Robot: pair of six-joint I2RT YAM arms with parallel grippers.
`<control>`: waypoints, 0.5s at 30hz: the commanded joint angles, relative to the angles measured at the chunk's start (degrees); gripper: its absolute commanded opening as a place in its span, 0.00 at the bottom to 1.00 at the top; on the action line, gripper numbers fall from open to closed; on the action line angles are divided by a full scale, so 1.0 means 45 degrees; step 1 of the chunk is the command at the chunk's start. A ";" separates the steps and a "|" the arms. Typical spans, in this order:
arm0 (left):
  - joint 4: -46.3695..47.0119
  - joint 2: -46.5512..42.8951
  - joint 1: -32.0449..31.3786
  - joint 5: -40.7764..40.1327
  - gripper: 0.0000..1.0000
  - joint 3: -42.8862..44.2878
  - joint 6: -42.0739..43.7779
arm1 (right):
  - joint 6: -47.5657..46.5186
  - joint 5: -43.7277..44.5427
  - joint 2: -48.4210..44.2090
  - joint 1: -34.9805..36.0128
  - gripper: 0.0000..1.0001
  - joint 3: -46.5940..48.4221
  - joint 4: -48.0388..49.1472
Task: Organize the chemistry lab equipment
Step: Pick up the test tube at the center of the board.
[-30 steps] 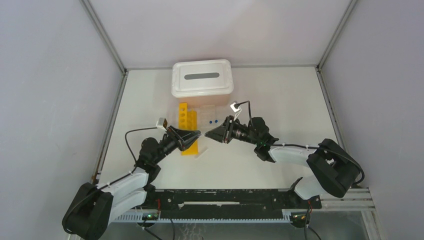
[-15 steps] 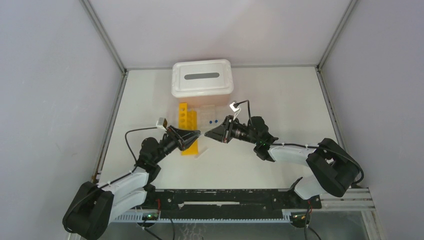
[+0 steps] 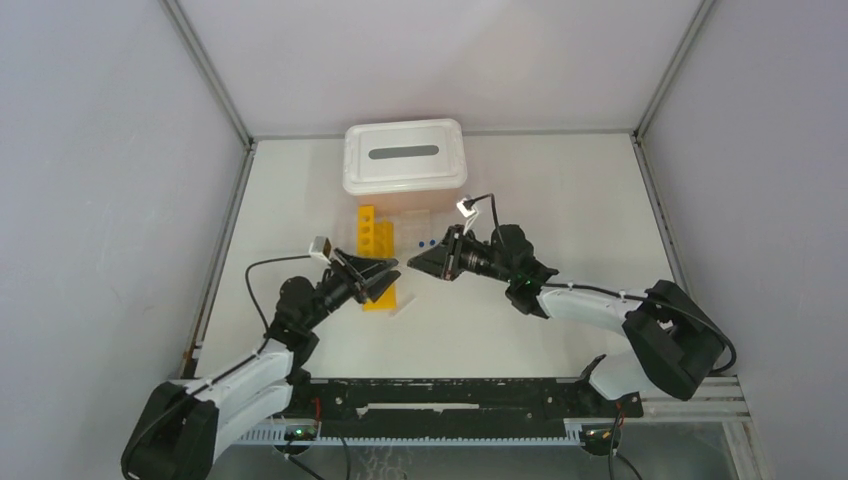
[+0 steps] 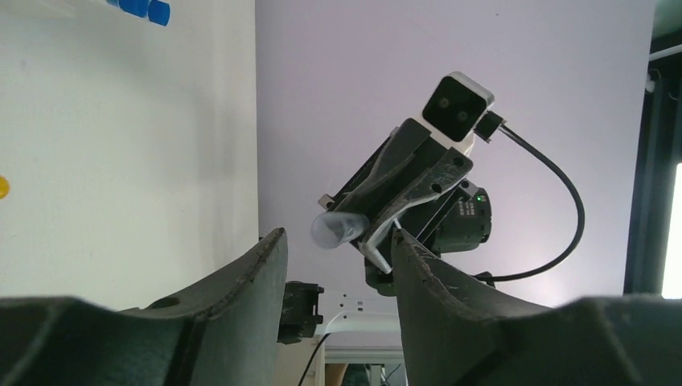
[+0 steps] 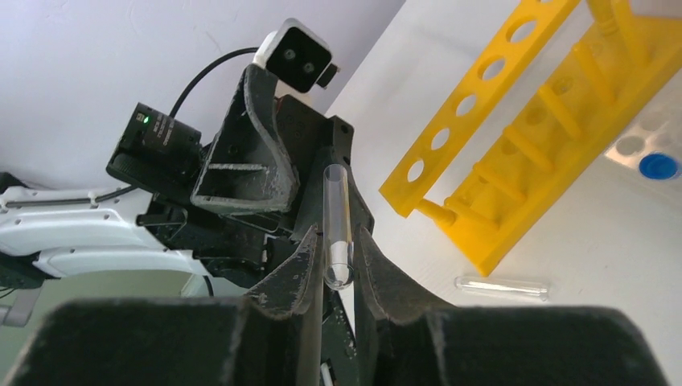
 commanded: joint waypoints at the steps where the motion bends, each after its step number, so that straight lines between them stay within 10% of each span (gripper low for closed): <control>1: -0.2428 -0.1570 0.0247 -0.0382 0.55 0.0218 0.1483 | -0.1184 0.0887 -0.0904 0.0362 0.15 0.1161 -0.1677; 15: -1.3497 -0.7360 0.0363 -0.5027 0.56 0.2486 0.6176 | -0.4869 0.5967 0.1298 0.2228 0.15 0.8110 -1.2015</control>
